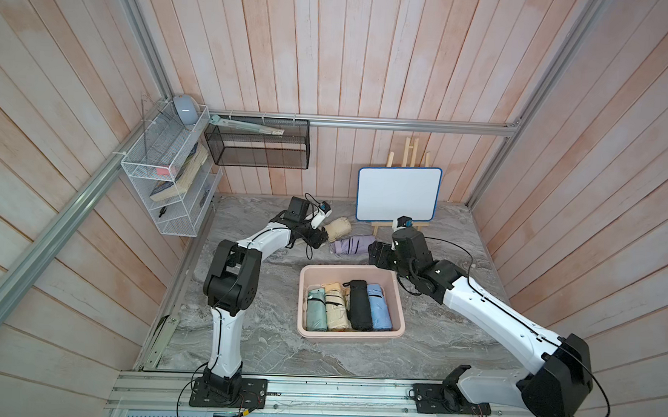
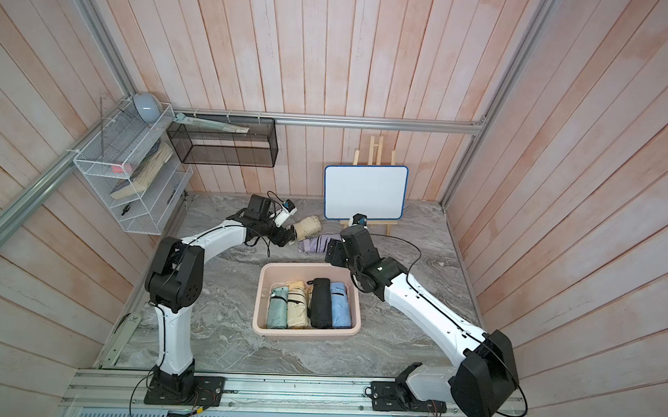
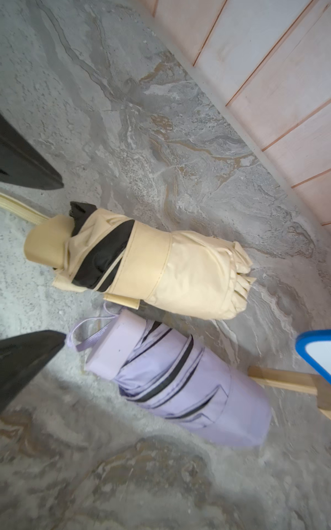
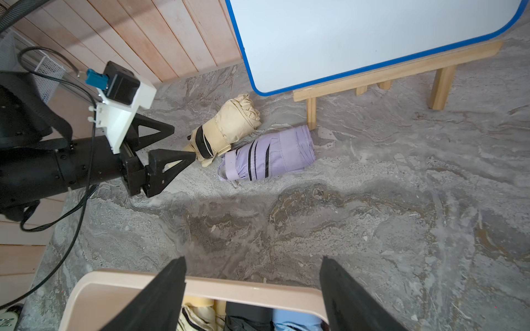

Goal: Put the umbrella into the storage box
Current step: Pick up the umbrella from the center of the board.

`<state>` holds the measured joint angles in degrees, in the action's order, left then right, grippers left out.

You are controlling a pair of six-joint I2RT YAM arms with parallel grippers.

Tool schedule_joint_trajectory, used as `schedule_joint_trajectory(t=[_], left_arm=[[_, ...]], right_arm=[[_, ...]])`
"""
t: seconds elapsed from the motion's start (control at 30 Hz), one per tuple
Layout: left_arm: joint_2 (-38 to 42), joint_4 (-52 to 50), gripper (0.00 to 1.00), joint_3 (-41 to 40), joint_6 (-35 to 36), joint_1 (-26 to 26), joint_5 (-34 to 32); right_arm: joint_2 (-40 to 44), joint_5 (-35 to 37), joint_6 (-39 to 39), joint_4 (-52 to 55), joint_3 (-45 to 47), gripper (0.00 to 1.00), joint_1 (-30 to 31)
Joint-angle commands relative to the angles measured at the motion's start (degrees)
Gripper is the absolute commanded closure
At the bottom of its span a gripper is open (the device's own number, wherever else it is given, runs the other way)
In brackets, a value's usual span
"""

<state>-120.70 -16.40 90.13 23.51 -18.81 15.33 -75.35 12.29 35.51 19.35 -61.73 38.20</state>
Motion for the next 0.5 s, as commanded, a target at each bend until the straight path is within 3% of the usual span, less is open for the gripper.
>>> schedule_joint_trajectory(t=[0.0, 0.47], left_arm=[[-3.1, -1.8, 0.16, 3.2, 2.6, -0.2, -1.3], [-11.5, -3.6, 0.20, 10.5, 9.0, -0.9, -4.1]], right_arm=[[0.2, -0.4, 0.2, 1.4, 0.5, 0.21, -0.2], [4.2, 1.8, 3.3, 3.9, 2.0, 0.23, -0.2]])
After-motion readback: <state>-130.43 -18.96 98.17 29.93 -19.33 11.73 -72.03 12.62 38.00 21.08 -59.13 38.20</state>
